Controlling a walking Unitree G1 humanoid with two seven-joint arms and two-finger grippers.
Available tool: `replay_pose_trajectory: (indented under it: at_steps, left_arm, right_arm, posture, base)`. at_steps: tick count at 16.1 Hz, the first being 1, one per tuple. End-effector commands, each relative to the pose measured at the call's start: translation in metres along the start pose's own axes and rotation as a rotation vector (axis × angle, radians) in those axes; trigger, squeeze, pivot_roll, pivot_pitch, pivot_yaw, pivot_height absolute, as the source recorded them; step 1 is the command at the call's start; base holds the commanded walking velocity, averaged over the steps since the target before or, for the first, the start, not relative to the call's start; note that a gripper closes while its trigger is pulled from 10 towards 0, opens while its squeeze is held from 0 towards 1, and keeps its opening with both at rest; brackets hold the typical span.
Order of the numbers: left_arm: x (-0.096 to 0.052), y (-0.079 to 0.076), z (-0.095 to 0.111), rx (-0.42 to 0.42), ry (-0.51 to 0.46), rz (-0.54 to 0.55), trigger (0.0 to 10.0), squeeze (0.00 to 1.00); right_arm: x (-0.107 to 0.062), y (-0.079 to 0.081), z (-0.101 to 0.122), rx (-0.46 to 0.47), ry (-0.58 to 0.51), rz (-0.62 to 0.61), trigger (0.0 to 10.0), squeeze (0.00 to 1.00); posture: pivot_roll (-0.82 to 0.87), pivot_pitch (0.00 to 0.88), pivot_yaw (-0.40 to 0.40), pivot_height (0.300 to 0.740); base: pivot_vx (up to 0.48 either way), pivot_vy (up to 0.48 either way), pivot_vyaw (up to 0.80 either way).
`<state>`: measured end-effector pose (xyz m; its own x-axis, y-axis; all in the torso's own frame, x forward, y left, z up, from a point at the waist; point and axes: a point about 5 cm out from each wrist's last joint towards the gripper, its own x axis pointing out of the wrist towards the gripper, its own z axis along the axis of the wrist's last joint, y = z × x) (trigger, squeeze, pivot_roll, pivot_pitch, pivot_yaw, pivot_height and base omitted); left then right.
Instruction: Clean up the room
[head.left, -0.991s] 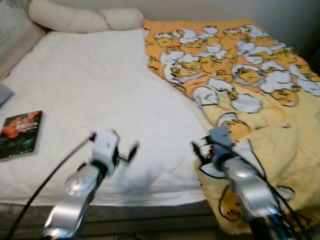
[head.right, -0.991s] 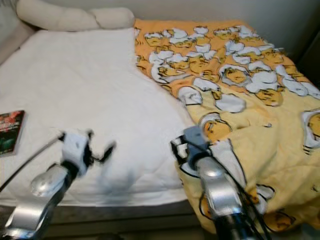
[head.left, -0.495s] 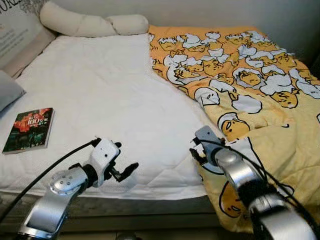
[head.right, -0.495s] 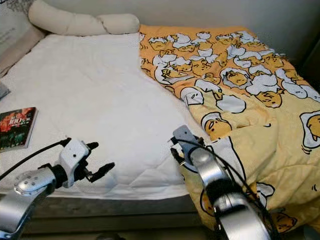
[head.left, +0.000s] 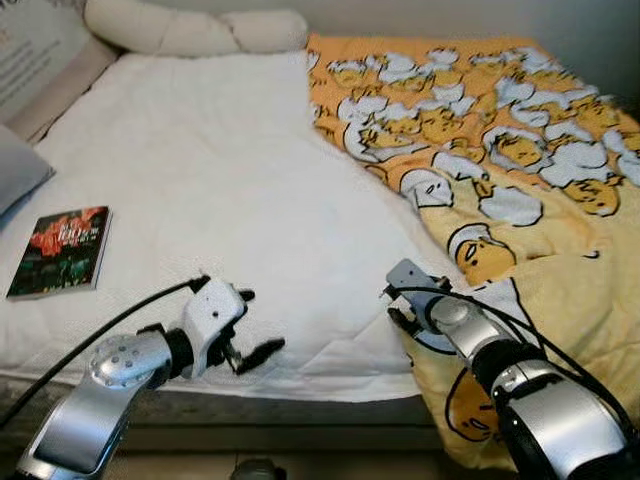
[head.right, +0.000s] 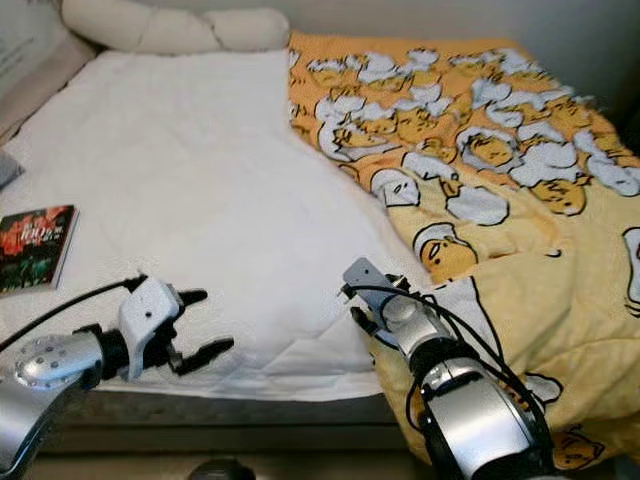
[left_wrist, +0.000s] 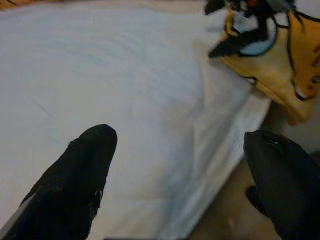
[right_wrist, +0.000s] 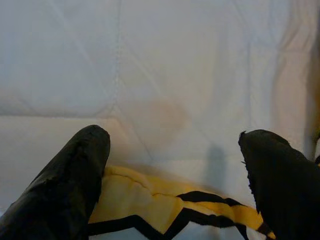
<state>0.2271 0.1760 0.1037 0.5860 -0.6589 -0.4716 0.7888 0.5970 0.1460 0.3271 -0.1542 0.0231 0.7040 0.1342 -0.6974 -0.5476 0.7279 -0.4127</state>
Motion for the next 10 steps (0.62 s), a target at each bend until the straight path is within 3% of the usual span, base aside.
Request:
replay_pose_trajectory:
  at_steps: [1,2,3,5,6,9,10]
  left_arm:
    - [0.003,-0.005,-0.003,0.003,0.012,-0.028,10.0,0.00]
    - [0.016,-0.015,-0.008,-0.010,0.023,-0.035,10.0,0.00]
    - [0.019,-0.018,-0.009,-0.014,0.026,-0.036,10.0,0.00]
    - [0.046,-0.040,-0.013,-0.029,0.034,-0.044,10.0,0.00]
    - [0.052,-0.044,-0.010,-0.029,0.030,-0.046,10.0,0.00]
    - [0.077,-0.060,0.004,-0.022,0.014,-0.058,10.0,0.00]
    - [0.065,-0.052,-0.001,-0.019,0.015,-0.063,10.0,0.00]
  right_arm:
    - [0.000,0.001,-0.004,0.031,0.013,0.024,10.0,0.00]
    - [0.001,0.006,-0.006,0.019,0.014,0.064,6.4,0.00]
    - [0.001,0.007,-0.006,0.010,0.013,0.068,6.4,0.00]
    - [0.000,0.002,0.007,0.110,-0.070,0.054,10.0,0.00]
    - [0.000,0.002,0.010,0.122,-0.088,0.068,10.0,0.00]
    - [0.000,0.006,-0.001,-0.028,-0.022,0.105,10.0,0.00]
    - [0.000,0.005,-0.006,-0.032,0.004,0.100,10.0,0.00]
  posture:
    - [0.27,0.073,0.028,0.740]
    - [0.27,0.078,0.025,0.740]
    - [0.27,0.078,0.025,0.740]
    - [0.26,0.071,0.021,0.740]
    - [0.26,0.062,0.018,0.740]
    - [0.25,0.042,0.016,0.740]
    - [0.25,0.039,0.017,0.740]
  base:
    - [0.000,0.000,0.00]
    - [0.000,0.000,0.00]
    - [0.000,0.000,0.00]
    - [0.000,0.000,0.00]
    - [0.000,0.000,0.00]
    - [0.000,0.000,0.00]
    - [0.000,0.000,0.00]
